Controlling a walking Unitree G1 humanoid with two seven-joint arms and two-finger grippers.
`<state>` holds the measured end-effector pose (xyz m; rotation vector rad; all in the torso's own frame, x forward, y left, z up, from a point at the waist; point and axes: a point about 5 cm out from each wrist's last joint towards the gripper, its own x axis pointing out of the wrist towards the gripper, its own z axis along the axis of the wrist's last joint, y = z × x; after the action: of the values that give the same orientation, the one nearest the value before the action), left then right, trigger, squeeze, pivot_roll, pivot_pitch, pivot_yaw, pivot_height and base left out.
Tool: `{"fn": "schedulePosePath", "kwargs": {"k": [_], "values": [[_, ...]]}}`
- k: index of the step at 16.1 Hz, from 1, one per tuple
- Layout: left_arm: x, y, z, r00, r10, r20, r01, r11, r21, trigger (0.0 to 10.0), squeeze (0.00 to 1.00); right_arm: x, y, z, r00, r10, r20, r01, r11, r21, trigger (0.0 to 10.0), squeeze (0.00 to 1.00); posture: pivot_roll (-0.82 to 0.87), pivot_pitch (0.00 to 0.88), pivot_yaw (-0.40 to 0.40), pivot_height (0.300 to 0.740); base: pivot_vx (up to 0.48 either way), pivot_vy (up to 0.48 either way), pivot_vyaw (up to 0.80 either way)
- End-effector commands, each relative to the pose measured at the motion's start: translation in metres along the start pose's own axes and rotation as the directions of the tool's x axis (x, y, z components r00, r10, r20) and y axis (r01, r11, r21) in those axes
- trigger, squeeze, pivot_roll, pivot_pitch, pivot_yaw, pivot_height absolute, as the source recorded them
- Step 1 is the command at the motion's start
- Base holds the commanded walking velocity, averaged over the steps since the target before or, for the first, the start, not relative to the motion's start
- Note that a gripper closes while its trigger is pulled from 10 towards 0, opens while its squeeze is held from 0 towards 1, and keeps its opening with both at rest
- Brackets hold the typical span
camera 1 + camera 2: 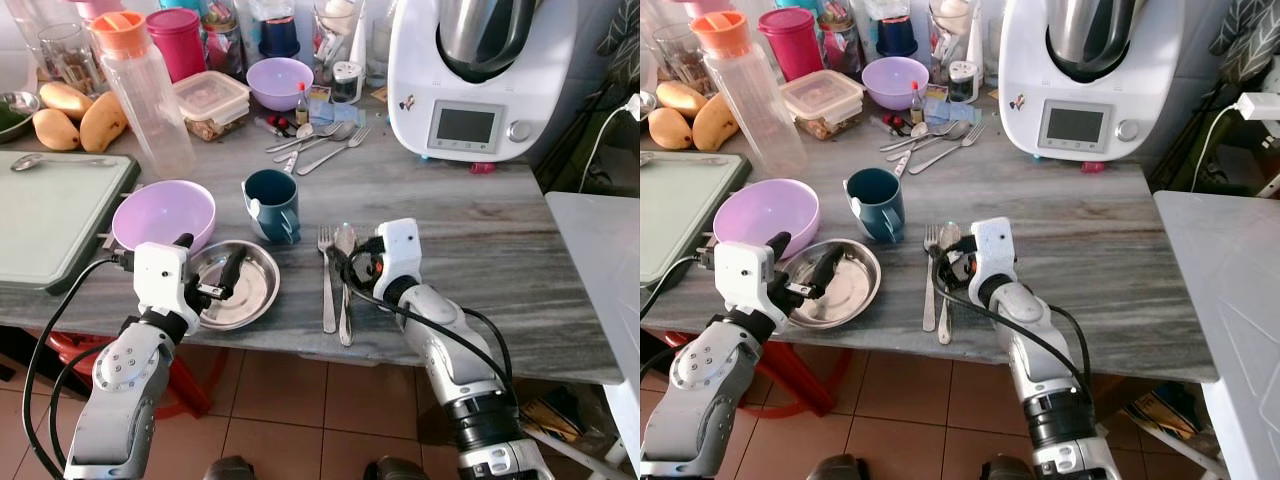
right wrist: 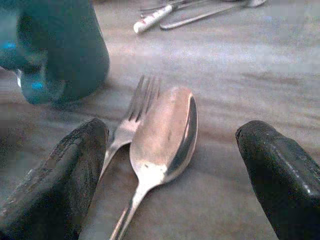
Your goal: Setting the table
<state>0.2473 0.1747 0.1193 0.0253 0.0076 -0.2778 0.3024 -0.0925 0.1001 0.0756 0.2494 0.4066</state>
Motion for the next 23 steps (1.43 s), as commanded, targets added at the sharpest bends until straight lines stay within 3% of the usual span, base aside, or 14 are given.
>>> {"fn": "schedulePosePath", "kwargs": {"k": [1, 6, 7, 13, 23], "values": [[0.001, 0.001, 0.001, 1.0, 0.002, 0.004, -0.002, 1.0, 0.008, 10.0, 0.0, -0.002, 0.001, 0.005, 1.0, 0.011, 0.027, -0.011, 1.0, 0.01, 10.0, 1.0, 0.04, 0.045, 0.032, 0.74, 0.0, 0.0, 0.0], [0.002, 0.001, 0.001, 1.0, -0.001, 0.007, 0.001, 1.0, 0.01, 10.0, 0.0, -0.011, -0.001, 0.005, 0.999, -0.008, 0.044, 0.008, 1.0, -0.01, 10.0, 1.0, 0.04, 0.034, 0.029, 0.74, 0.0, 0.0, 0.0], [0.002, 0.001, 0.001, 1.0, 0.001, 0.006, -0.001, 1.0, 0.01, 10.0, 0.0, -0.021, -0.002, -0.001, 1.0, -0.017, 0.013, 0.017, 1.0, -0.01, 10.0, 1.0, 0.04, 0.034, 0.028, 0.74, 0.0, 0.0, 0.0], [0.002, 0.002, 0.0, 1.0, -0.005, 0.005, 0.005, 1.0, 0.01, 10.0, 0.0, -0.043, -0.015, -0.027, 0.987, -0.099, -0.131, 0.102, 0.995, 0.021, 10.0, 1.0, 0.03, 0.035, 0.034, 0.74, 0.0, 0.0, 0.0], [0.002, 0.002, 0.001, 1.0, -0.003, 0.003, 0.003, 1.0, 0.012, 10.0, 0.0, -0.047, -0.036, -0.024, 0.974, -0.158, -0.161, 0.162, 0.987, 0.015, 10.0, 1.0, 0.03, 0.039, 0.036, 0.74, 0.0, 0.0, 0.0]]}}
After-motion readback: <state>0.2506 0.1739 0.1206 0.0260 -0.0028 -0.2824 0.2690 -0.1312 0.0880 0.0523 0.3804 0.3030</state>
